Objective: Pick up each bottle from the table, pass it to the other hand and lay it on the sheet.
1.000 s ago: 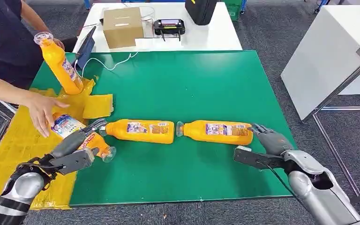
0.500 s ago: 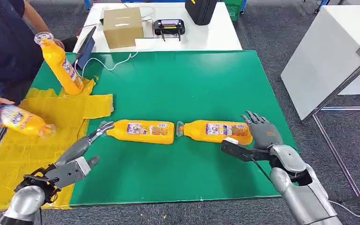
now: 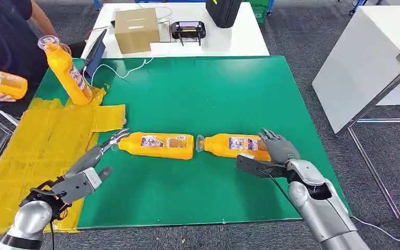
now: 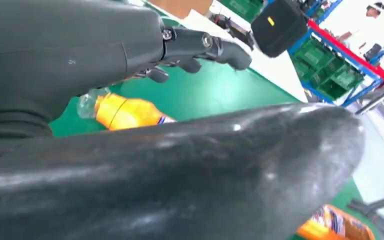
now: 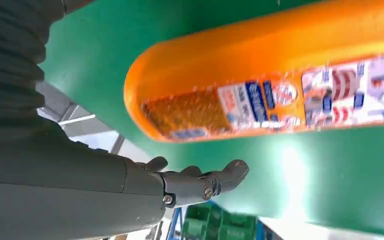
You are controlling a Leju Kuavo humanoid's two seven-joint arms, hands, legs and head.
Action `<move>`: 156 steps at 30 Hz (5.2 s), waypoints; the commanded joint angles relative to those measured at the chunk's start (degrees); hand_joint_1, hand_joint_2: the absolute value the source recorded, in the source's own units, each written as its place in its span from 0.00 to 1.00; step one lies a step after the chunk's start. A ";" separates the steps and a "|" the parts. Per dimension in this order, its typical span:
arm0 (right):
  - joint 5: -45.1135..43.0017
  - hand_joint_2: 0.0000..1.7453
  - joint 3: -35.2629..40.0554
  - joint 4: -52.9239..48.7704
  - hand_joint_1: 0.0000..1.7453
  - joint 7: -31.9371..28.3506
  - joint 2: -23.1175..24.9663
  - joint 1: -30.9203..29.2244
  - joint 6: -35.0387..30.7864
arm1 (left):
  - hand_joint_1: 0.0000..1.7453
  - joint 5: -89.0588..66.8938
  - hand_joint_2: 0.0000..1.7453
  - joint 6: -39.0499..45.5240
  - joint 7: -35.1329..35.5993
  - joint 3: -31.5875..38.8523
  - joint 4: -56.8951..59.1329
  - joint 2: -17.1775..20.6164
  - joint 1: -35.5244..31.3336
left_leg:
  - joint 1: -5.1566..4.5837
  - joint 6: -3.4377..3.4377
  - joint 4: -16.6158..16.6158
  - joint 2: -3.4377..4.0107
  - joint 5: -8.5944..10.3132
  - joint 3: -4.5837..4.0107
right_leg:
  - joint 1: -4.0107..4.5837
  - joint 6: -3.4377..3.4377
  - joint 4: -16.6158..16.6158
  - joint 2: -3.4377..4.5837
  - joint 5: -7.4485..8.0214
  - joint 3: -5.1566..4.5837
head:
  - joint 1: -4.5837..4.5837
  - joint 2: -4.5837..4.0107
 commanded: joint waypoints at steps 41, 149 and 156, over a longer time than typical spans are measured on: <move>-32.00 1.00 -8.83 -19.07 1.00 0.61 12.12 9.67 -11.87 | 0.00 27.42 1.00 -0.14 7.11 7.01 -7.73 -11.46 8.65 | 0.05 -0.11 -0.08 0.27 -0.28 1.19 | -0.01 -0.10 -0.05 0.43 -0.23 1.10 | 0.02 0.00; -23.65 0.00 6.93 -30.92 0.00 3.76 -1.55 9.59 -0.03 | 1.00 -45.60 1.00 13.40 0.59 -6.66 7.42 8.95 -7.75 | 0.10 -0.12 0.03 -0.28 -0.30 0.60 | 0.01 -0.17 0.01 0.03 -0.42 0.61 | 0.02 0.00; -24.49 0.00 9.38 -27.48 0.00 4.42 -0.90 5.65 1.52 | 1.00 -43.85 1.00 3.51 3.67 -12.60 21.91 12.88 -14.53 | 0.06 -0.11 -0.03 -0.11 -0.23 0.52 | 0.00 -0.12 -0.02 0.06 -0.31 0.48 | 0.00 0.00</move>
